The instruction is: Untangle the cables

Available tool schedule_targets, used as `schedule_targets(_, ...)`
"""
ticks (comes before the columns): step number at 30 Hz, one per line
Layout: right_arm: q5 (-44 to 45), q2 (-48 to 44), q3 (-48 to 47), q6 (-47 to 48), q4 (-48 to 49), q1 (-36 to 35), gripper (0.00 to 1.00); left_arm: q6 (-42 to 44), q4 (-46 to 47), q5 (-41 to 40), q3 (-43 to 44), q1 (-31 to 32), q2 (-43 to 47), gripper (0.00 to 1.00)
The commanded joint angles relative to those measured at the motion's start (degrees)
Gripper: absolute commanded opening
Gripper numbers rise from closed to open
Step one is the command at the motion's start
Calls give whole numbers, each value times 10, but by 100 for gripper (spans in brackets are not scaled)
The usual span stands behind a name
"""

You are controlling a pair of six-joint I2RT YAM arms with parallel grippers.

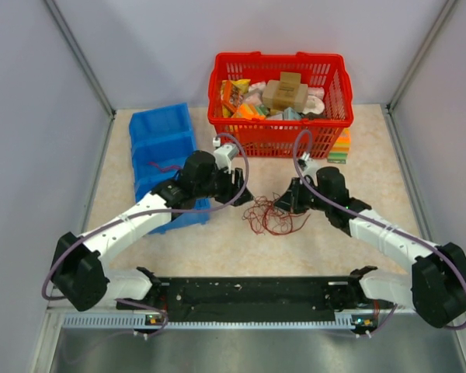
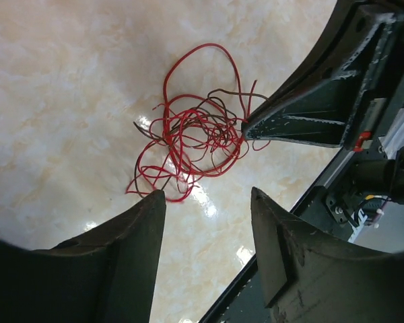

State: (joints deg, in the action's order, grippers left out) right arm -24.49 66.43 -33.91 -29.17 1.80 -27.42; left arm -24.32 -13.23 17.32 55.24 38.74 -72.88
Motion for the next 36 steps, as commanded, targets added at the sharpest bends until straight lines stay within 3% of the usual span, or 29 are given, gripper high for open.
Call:
schedule_targets(1,-46,-1,-6,-12,26,2,0,4,30,29,18,1,-37,59)
schedule_targets(7,-65,-5,12,-19,40,2,0,4,24,43,28,1,-96,71)
schedule_targets(17,-78,-9,24,-29,51,2,0,-11,51,57,54,26,-180,66)
schedule_targets(22,-77,-21,26,-28,44,2,0,-16,34,25,75,39,-210,51)
schedule_targets(26,-62,-35,26,-27,29,2,0,-11,22,0,81,39,-206,32)
schedule_targets(30,-43,-54,24,-25,9,3,0,8,-14,-46,94,39,-189,3)
schedule_targets(33,17,-75,14,-18,-40,3,0,23,-46,-88,96,39,-152,0)
schedule_targets(36,173,-103,-3,-19,-137,5,0,40,-62,-120,87,38,-102,0)
